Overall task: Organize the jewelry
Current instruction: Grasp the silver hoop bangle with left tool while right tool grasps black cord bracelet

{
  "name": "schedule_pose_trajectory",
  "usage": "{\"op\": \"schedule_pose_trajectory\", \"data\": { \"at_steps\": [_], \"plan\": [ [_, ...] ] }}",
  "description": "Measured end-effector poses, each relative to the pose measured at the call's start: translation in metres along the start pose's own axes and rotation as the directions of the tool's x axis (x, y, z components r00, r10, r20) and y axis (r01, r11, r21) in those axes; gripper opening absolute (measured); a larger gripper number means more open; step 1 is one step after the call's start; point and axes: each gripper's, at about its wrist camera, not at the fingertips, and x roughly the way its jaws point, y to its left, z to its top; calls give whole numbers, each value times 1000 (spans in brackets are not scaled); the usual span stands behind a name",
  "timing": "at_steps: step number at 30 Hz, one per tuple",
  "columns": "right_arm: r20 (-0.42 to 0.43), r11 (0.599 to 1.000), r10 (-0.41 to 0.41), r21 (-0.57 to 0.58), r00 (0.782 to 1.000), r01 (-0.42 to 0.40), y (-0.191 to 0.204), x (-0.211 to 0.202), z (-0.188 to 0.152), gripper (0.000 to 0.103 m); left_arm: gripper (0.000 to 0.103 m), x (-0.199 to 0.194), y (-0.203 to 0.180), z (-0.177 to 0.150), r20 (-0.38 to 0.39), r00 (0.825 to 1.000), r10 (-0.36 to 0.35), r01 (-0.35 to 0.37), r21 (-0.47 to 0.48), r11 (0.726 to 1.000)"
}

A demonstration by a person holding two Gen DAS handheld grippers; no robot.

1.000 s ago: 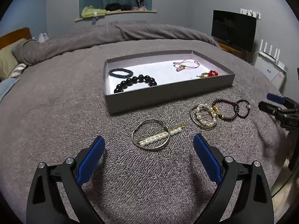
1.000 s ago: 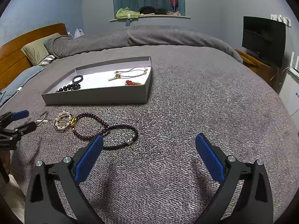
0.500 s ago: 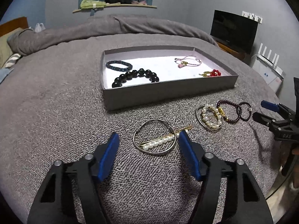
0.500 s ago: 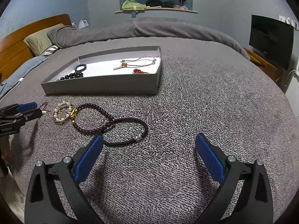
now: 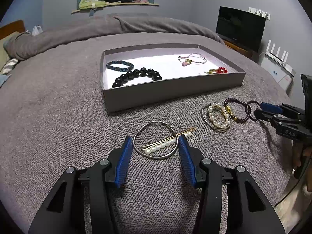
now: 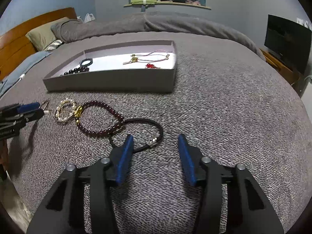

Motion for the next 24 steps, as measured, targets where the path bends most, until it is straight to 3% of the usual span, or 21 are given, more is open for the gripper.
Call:
{"op": "schedule_pose_trajectory", "data": {
  "at_steps": [3, 7, 15, 24],
  "plan": [
    [5, 1000, -9, -28, 1000, 9, 4, 0, -1, 34, 50, 0, -1, 0, 4, 1000, 4, -4, 6, 1000],
    [8, 1000, -3, -29, 1000, 3, 3, -1, -1, 13, 50, -2, -2, 0, 17, 1000, 12, -13, 16, 1000],
    [74, 999, 2, 43, 997, -5, -11, -14, 5, 13, 50, -10, -2, 1, 59, 998, 37, -38, 28, 999],
    [207, 997, -34, 79, 978, 18, -21, -45, 14, 13, 50, -31, -4, 9, 137, 990, 24, -29, 35, 999]
  ]
}}
